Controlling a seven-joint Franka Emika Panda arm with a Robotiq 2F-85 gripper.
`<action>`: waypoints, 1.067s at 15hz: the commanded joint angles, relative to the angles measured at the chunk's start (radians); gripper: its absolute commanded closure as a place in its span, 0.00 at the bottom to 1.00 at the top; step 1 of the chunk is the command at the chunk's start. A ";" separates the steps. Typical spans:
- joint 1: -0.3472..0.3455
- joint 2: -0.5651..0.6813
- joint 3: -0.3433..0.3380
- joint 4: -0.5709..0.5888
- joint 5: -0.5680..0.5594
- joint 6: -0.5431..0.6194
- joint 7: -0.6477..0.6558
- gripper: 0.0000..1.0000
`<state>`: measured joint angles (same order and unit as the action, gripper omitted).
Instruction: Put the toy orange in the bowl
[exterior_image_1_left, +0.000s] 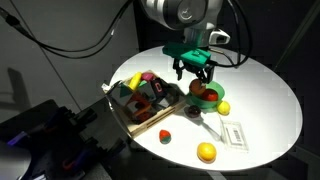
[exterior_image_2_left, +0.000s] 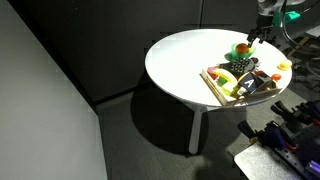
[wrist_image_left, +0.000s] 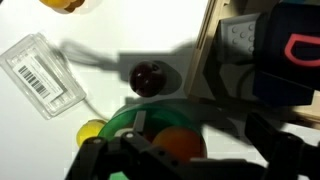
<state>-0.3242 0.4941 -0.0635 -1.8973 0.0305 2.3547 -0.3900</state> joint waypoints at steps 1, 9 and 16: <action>0.020 -0.111 -0.016 -0.116 -0.001 -0.023 0.027 0.00; 0.067 -0.288 -0.041 -0.263 -0.018 -0.094 0.048 0.00; 0.106 -0.435 -0.047 -0.397 -0.022 -0.047 0.038 0.00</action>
<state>-0.2444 0.1450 -0.0952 -2.2157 0.0278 2.2777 -0.3728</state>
